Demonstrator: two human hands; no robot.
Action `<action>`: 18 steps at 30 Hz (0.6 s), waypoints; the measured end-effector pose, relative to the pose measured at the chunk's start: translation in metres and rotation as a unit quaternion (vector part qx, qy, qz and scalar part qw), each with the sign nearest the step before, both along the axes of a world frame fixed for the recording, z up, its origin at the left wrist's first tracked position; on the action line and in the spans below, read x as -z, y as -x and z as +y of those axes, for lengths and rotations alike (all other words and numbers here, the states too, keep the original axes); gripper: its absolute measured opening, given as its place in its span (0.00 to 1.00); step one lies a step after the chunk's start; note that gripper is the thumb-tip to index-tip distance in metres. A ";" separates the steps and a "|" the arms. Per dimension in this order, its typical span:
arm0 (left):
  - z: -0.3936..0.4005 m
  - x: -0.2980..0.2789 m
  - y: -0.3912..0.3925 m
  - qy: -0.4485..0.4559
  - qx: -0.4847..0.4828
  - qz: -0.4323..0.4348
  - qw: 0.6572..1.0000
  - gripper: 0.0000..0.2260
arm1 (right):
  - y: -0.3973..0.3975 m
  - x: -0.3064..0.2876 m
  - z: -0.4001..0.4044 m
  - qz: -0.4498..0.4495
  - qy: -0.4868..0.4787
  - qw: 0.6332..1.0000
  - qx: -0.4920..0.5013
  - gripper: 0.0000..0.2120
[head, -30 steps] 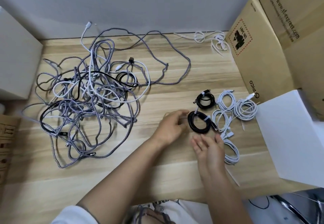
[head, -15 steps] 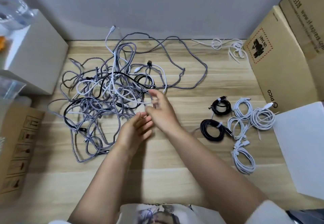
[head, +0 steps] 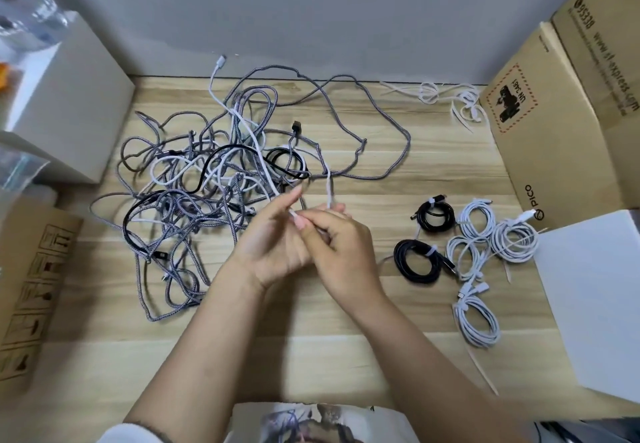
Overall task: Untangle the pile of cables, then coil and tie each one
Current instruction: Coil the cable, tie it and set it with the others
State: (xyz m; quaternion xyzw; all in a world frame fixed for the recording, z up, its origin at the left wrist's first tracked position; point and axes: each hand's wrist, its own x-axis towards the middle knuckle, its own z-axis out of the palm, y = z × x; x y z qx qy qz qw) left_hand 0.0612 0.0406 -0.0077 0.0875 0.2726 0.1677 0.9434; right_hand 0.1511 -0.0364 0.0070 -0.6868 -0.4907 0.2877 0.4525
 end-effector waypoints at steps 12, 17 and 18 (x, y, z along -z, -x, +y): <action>0.037 -0.054 0.000 -0.181 -0.195 -0.019 0.964 0.07 | -0.037 0.009 -0.056 0.119 0.173 0.974 0.079 0.15; 0.007 -0.050 -0.005 -0.317 -0.127 0.087 0.936 0.10 | -0.031 -0.005 -0.043 0.165 0.096 0.981 0.019 0.13; 0.000 -0.047 -0.006 -0.332 -0.115 0.101 0.931 0.10 | -0.029 -0.010 -0.037 0.167 0.084 0.982 0.006 0.15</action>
